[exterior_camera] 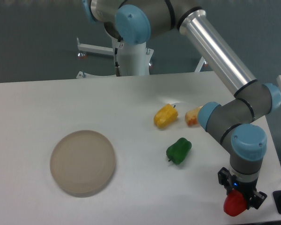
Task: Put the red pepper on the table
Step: 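Carry the held red pepper with the gripper toward the green pepper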
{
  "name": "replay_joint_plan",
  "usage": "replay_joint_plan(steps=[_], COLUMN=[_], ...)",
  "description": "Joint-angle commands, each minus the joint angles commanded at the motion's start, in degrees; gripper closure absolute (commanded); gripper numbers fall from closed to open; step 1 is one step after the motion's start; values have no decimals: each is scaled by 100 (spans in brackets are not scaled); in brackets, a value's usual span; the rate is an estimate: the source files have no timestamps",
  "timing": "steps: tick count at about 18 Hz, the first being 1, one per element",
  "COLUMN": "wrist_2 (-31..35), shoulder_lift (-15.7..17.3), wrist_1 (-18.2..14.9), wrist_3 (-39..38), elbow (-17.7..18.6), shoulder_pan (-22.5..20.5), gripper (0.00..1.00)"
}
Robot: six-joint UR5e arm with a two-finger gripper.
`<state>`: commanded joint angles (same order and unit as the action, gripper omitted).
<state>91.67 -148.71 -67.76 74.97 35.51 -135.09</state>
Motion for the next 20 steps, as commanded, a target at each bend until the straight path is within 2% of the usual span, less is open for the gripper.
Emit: replay_joint_plan(steps=[9,11,13,14,15,16,20], wrist_2=[18,26,18,0,-44,-53,-420], shoulder_lift=[333,465,676,807,1139,1221,1695], wrist_1=[-158,-342,-736,-921,-1019,-1063,-1160], wrist_3=[-184,-386,-518,-623,-955,-1184,-2178], elbow=[237,281,386,517,954,1097,2072], shoulder_pan=[149,281,369,439,753,843,1028], gripper=[55,55,55,55,55,55,55])
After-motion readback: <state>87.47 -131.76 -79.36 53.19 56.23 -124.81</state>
